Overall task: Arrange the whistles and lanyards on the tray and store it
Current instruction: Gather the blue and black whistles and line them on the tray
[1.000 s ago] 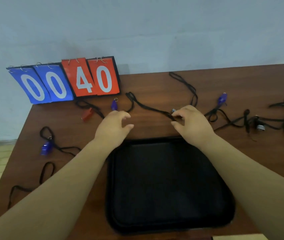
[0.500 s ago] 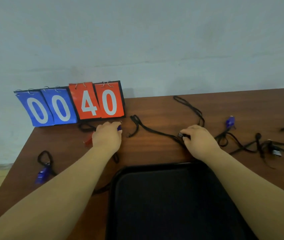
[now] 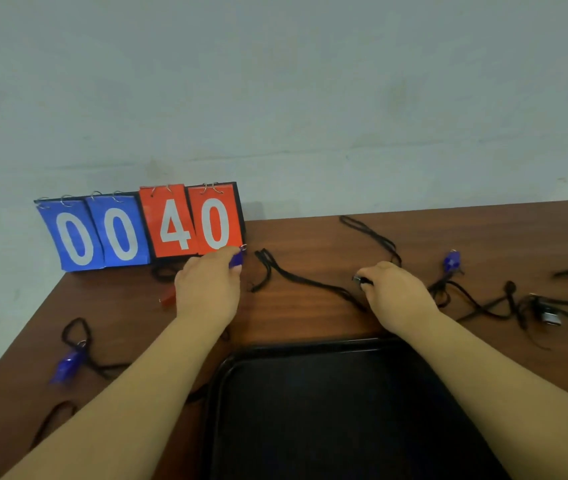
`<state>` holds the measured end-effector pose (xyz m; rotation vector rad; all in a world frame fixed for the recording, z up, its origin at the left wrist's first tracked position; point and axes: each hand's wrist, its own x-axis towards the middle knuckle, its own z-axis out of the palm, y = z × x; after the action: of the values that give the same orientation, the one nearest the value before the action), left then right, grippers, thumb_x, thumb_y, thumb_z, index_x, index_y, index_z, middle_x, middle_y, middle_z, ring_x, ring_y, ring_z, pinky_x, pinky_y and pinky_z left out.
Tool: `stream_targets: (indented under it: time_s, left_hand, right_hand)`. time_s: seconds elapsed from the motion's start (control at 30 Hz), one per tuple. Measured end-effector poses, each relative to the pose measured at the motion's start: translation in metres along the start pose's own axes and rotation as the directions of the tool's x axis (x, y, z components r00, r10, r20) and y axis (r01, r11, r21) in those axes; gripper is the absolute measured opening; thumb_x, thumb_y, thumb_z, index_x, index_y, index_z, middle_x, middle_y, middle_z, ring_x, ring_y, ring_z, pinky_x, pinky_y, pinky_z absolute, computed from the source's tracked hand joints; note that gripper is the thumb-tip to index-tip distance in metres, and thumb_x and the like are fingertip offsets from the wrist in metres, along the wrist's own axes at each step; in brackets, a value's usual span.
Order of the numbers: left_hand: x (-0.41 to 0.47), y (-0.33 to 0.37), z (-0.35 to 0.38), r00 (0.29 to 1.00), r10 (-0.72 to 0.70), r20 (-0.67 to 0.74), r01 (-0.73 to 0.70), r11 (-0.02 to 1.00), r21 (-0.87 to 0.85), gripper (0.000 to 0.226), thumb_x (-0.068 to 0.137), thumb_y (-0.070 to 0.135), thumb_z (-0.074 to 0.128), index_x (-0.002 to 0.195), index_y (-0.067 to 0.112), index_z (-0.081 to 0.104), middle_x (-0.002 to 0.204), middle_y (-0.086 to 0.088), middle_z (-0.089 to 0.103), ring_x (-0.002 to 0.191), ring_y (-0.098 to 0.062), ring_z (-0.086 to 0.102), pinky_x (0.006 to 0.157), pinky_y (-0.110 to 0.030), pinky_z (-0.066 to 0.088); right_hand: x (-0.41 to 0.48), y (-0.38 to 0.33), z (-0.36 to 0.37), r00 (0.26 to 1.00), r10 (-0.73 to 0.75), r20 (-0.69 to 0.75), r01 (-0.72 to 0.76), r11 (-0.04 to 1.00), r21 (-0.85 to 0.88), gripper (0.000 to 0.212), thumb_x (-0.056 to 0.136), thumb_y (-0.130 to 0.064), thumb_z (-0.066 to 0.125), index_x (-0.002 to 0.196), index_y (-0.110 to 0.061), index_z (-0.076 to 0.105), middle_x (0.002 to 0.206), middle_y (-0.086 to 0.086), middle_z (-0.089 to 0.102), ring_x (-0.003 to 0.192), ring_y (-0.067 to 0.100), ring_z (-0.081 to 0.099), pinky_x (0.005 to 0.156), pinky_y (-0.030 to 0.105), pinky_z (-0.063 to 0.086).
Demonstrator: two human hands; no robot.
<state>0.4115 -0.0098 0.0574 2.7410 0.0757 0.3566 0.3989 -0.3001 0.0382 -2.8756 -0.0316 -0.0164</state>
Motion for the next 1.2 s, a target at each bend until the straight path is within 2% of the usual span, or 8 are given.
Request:
stream_targets:
  time_s: [0.13,0.33,0.43,0.57,0.67,0.8,0.9,1.2]
  left_hand:
    - [-0.034,0.019,-0.015,0.998,0.044,0.04,-0.035,0.976,-0.217,0.039,0.099,0.03,0.063,0.138,0.033,0.059,0.132,0.006,0.066,0.12,-0.016,0.061,0.102,-0.037,0.051]
    - [-0.087,0.054,-0.027,0.941,0.204,0.27,-0.08,0.909,-0.41,0.035,0.094,0.023,0.071,0.125,0.04,0.067,0.117,0.019,0.069,0.107,0.001,0.063,0.1,-0.031,0.05]
    - [-0.112,0.067,-0.023,0.933,0.275,0.234,-0.136,0.869,-0.477,0.035,0.094,0.02,0.072,0.124,0.038,0.067,0.113,0.021,0.069,0.103,0.001,0.065,0.095,-0.028,0.053]
    - [-0.132,0.062,-0.007,0.911,0.375,0.169,-0.295,0.881,-0.369,0.035,0.096,0.025,0.069,0.127,0.041,0.063,0.108,0.027,0.064,0.099,0.009,0.06,0.087,-0.017,0.048]
    - [-0.132,0.058,0.0,0.926,0.342,0.159,-0.256,0.88,-0.401,0.035,0.094,0.025,0.071,0.125,0.041,0.064,0.109,0.024,0.067,0.099,0.004,0.064,0.088,-0.022,0.053]
    - [-0.131,0.057,0.017,0.917,0.337,0.212,-0.224,0.877,-0.425,0.033,0.093,0.025,0.073,0.121,0.041,0.067,0.108,0.023,0.069,0.097,0.003,0.066,0.082,-0.015,0.05]
    - [-0.126,0.055,0.023,0.912,0.338,0.233,-0.213,0.875,-0.436,0.028,0.092,0.024,0.074,0.115,0.04,0.069,0.105,0.022,0.072,0.095,0.004,0.067,0.08,-0.012,0.046]
    - [-0.127,0.055,0.029,0.902,0.359,0.239,-0.206,0.846,-0.492,0.023,0.09,0.022,0.076,0.101,0.042,0.071,0.09,0.016,0.074,0.085,0.0,0.07,0.083,-0.019,0.05]
  right_hand:
    - [-0.019,-0.001,-0.019,0.993,-0.076,-0.091,0.084,0.993,0.084,0.027,0.102,-0.026,0.054,0.124,-0.031,0.068,0.12,-0.004,0.064,0.105,0.019,0.064,0.093,0.037,0.054]
    - [-0.069,0.011,-0.038,0.98,-0.168,-0.107,0.187,0.962,0.2,0.026,0.099,-0.028,0.063,0.123,-0.036,0.069,0.121,-0.019,0.063,0.112,0.004,0.059,0.102,0.027,0.047]
    - [-0.086,0.025,-0.03,0.972,-0.191,-0.134,0.221,0.942,0.253,0.026,0.098,-0.028,0.065,0.121,-0.038,0.069,0.119,-0.024,0.066,0.108,-0.001,0.061,0.096,0.019,0.046]
    - [-0.101,0.041,-0.023,0.951,-0.291,-0.102,0.304,0.941,0.15,0.021,0.097,-0.032,0.066,0.113,-0.044,0.07,0.11,-0.032,0.064,0.099,-0.007,0.059,0.085,0.015,0.048]
    - [-0.103,0.046,-0.029,0.953,-0.277,-0.125,0.299,0.929,0.219,0.016,0.096,-0.032,0.068,0.104,-0.046,0.07,0.102,-0.034,0.062,0.094,-0.011,0.056,0.075,0.01,0.042]
    - [-0.098,0.047,-0.015,0.96,-0.279,-0.033,0.281,0.95,0.14,0.023,0.093,-0.034,0.071,0.113,-0.044,0.069,0.111,-0.022,0.067,0.098,-0.004,0.062,0.093,0.027,0.054]
    - [-0.097,0.045,-0.013,0.955,-0.295,0.012,0.291,0.948,0.132,0.028,0.092,-0.031,0.072,0.118,-0.04,0.068,0.113,-0.021,0.067,0.099,-0.002,0.063,0.094,0.027,0.054]
    - [-0.096,0.044,-0.01,0.971,-0.241,0.0,0.235,0.948,0.214,0.02,0.081,-0.03,0.083,0.099,-0.036,0.075,0.095,-0.016,0.07,0.085,0.001,0.065,0.074,0.015,0.052]
